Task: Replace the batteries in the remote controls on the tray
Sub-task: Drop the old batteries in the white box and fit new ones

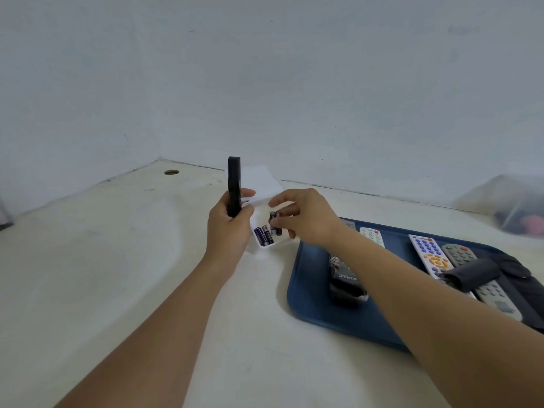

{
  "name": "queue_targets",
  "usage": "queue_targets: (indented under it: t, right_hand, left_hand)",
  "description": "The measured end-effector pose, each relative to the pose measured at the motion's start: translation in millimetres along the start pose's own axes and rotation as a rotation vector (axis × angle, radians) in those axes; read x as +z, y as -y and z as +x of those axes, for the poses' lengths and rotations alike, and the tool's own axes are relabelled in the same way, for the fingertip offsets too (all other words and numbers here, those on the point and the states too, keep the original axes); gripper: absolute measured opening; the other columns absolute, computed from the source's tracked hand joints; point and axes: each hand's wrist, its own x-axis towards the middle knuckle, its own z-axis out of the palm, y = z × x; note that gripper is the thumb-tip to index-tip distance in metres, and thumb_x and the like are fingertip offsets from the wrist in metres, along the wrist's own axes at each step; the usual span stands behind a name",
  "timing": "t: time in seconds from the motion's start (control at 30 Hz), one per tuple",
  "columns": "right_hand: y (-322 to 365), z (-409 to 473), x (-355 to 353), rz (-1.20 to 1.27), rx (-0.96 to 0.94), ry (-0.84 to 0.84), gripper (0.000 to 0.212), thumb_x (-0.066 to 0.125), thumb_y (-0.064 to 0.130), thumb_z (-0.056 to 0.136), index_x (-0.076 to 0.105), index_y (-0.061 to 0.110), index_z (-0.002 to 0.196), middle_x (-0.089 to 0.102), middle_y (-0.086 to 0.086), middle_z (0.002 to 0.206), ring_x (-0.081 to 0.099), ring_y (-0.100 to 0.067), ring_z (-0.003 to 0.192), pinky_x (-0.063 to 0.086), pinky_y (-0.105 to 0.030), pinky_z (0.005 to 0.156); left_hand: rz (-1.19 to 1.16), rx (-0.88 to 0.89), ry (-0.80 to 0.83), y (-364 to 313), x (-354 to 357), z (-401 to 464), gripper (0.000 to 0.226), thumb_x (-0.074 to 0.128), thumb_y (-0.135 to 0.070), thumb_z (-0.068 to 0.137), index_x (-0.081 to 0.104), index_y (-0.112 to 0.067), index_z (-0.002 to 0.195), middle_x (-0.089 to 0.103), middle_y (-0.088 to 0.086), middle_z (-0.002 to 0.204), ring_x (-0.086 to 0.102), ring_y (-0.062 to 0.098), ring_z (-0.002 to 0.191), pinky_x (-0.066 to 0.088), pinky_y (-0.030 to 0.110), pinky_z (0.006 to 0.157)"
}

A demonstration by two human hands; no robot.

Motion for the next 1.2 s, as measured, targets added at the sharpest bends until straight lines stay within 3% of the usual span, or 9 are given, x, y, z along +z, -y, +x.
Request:
queue_targets:
  t: [0.2, 0.4, 0.5, 0.6, 0.67, 0.77, 0.93, 1.03, 1.2]
  right_hand:
    - [2.9, -5.7, -23.1, 0.595, 0.211, 0.048, 0.020, 0.070, 0.009, 0.091, 0.074, 0.014, 0.110, 0.077, -0.004, 0.104, 0.051, -0.006, 0.061, 0.040, -0.017, 0.050]
    - [-1.1, -16.5, -34.4, 0.875, 0.277, 0.015, 0.010, 0.066, 0.007, 0.093, 0.072, 0.006, 0.101, 0.074, -0.007, 0.091, 0.066, -0.013, 0.076, 0.056, -0.017, 0.066]
    - [-3.6, -27.8, -42.9, 0.952, 0.279, 0.033, 0.011, 0.063, 0.006, 0.094, 0.069, 0.004, 0.103, 0.073, -0.011, 0.093, 0.070, -0.020, 0.084, 0.061, -0.024, 0.074]
    - [-4.8, -43.8, -58.0, 0.975, 0.235, 0.017, 0.015, 0.062, 0.002, 0.094, 0.069, 0.003, 0.108, 0.073, -0.014, 0.091, 0.072, -0.023, 0.083, 0.063, -0.029, 0.073]
    - [-8.4, -56.7, -71.9, 0.988, 0.205, -0.032, 0.017, 0.062, 0.001, 0.093, 0.069, 0.002, 0.109, 0.073, -0.014, 0.091, 0.073, -0.021, 0.079, 0.062, -0.028, 0.069]
    - [-17.9, -78.4, -97.4, 0.966, 0.184, -0.100, 0.018, 0.062, 0.001, 0.093, 0.069, 0.001, 0.110, 0.072, -0.012, 0.088, 0.073, -0.017, 0.073, 0.060, -0.025, 0.065]
    - [-41.5, -104.2, -134.6, 1.000, 0.148, -0.214, 0.017, 0.060, 0.003, 0.094, 0.071, 0.004, 0.108, 0.073, -0.009, 0.086, 0.071, -0.014, 0.074, 0.060, -0.024, 0.068]
    - [-59.6, -115.6, -154.7, 1.138, 0.162, -0.267, 0.017, 0.056, 0.002, 0.097, 0.070, 0.003, 0.107, 0.071, -0.009, 0.083, 0.070, -0.014, 0.073, 0.060, -0.024, 0.070]
    - [-83.2, -122.1, -183.1, 1.300, 0.231, -0.336, 0.014, 0.055, -0.001, 0.097, 0.067, -0.004, 0.104, 0.067, -0.015, 0.086, 0.070, -0.018, 0.074, 0.062, -0.026, 0.067]
  left_hand:
    - [0.087, -0.107, -0.049, 9.5, -2.3, 5.9, 0.025, 0.058, -0.011, 0.089, 0.074, -0.030, 0.096, 0.049, -0.009, 0.057, 0.043, 0.018, 0.058, 0.040, 0.034, 0.065]
    - [0.191, -0.120, -0.164, 3.4, -9.1, 1.8, 0.013, 0.066, -0.009, 0.089, 0.071, -0.018, 0.097, 0.068, 0.011, 0.079, 0.062, 0.017, 0.046, 0.052, 0.025, 0.047]
    - [0.241, -0.084, -0.190, -4.7, -13.8, -4.4, 0.007, 0.071, -0.018, 0.092, 0.070, -0.012, 0.095, 0.072, 0.013, 0.089, 0.067, 0.018, 0.047, 0.060, 0.031, 0.052]
    - [0.220, -0.009, -0.252, -17.6, -15.7, -14.7, 0.030, 0.060, -0.039, 0.098, 0.069, -0.012, 0.088, 0.067, 0.006, 0.074, 0.062, 0.017, 0.043, 0.060, 0.037, 0.056]
    - [-0.029, -0.012, -0.260, -35.8, -12.3, -22.4, 0.047, 0.044, -0.044, 0.101, 0.072, -0.008, 0.092, 0.054, 0.004, 0.061, 0.053, 0.019, 0.042, 0.056, 0.036, 0.054]
    - [-0.378, -0.152, -0.039, -62.3, 20.5, -33.6, 0.055, 0.031, -0.042, 0.102, 0.070, -0.004, 0.099, 0.044, 0.002, 0.057, 0.042, 0.017, 0.042, 0.045, 0.027, 0.045]
    - [-0.651, -0.645, 0.440, -66.6, 126.8, -69.3, 0.058, 0.030, -0.046, 0.109, 0.061, 0.002, 0.118, 0.047, 0.003, 0.059, 0.039, 0.010, 0.041, 0.040, 0.017, 0.041]
    - [-0.644, -0.722, 0.495, -50.0, 172.4, -82.7, 0.058, 0.030, -0.048, 0.106, 0.056, -0.002, 0.129, 0.049, 0.004, 0.061, 0.040, 0.012, 0.042, 0.038, 0.017, 0.040]
    - [-0.454, -0.584, 0.566, -40.9, 209.9, -98.5, 0.037, 0.033, -0.033, 0.101, 0.056, -0.007, 0.115, 0.057, 0.010, 0.063, 0.041, 0.015, 0.043, 0.034, 0.019, 0.039]
